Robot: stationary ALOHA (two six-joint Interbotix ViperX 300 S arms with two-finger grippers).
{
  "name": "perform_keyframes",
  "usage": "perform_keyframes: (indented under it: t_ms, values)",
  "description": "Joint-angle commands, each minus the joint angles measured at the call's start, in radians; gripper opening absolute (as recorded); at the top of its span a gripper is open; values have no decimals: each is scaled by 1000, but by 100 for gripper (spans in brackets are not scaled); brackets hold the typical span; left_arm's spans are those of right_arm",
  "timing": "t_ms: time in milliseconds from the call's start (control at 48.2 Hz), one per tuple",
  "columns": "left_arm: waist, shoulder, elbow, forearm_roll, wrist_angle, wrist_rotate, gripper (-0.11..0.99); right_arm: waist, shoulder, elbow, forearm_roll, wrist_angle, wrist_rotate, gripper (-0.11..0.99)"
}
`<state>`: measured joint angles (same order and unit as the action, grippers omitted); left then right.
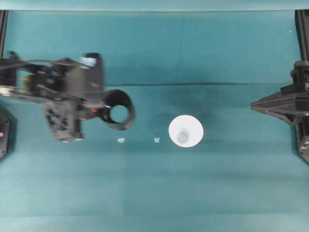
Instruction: Put the paper cup into the moved red handle cup holder.
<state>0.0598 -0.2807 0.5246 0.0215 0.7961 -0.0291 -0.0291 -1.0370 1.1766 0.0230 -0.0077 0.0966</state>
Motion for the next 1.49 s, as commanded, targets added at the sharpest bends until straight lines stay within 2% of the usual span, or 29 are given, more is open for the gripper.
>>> perform_keyframes:
  t_ms: [0, 124, 332, 519, 726, 1432, 1452, 1473]
  values:
    - [-11, 54, -61, 5, -5, 5, 28, -5, 5, -17, 3, -5, 6, -11]
    - [-28, 137, -107, 5, -8, 8, 28, -3, 2, -17, 3, -5, 6, -11]
    - [-51, 224, -135, 5, -41, 49, 28, -5, 0, -15, 3, -5, 6, -11]
    - [-51, 275, -137, 5, -67, 54, 28, -5, 0, -17, 3, -5, 6, -11]
    - [-49, 321, -135, 5, -146, 55, 28, -5, 0, -15, 3, -5, 6, -11]
    - [-41, 422, -110, 5, -239, 69, 28, -5, 0, -15, 2, -5, 8, -11]
    - [-41, 425, -109, 2, -242, 69, 28, -5, 0, -15, 3, -5, 8, -11]
    - [-41, 425, -106, 5, -244, 69, 28, -5, 0, -15, 3, -5, 8, -11]
